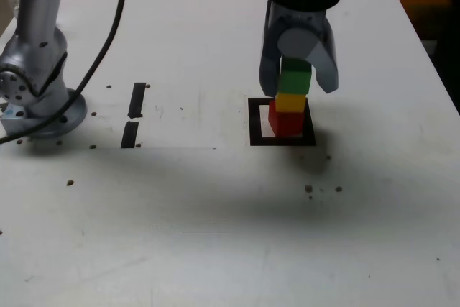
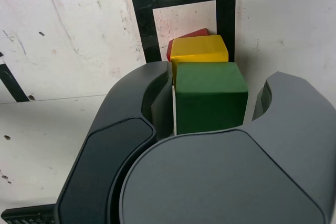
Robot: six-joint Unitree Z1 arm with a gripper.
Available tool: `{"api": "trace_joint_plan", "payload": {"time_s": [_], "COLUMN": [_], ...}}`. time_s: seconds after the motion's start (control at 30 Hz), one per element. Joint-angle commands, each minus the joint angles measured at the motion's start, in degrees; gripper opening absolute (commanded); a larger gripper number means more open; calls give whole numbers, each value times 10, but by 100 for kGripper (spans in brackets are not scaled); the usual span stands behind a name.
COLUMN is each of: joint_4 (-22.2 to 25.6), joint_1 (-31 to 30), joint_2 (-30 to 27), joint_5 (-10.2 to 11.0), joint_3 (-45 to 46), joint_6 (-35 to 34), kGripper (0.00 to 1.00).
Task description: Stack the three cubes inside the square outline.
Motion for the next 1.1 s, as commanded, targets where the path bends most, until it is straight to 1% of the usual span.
{"api": "trace_joint_plan", "payload": {"time_s": [0.0,0.2,0.37,0.53,0.67,0.8,0.93,1.03,1.07], "joint_4": [4,29,41,42,37,26,5,-17,-32], "joint_1": [2,6,18,27,40,51,59,63,63], "joint_2": [-18,-76,-118,-144,-179,-202,-223,-237,-245], "joint_5": [4,28,39,41,38,37,35,33,30], "joint_3": [1,14,34,61,125,178,234,275,299], "joint_6": [-1,-7,-9,-9,-10,-13,-14,-15,-16], "kGripper": [66,66,66,66,66,66,66,66,66]}}
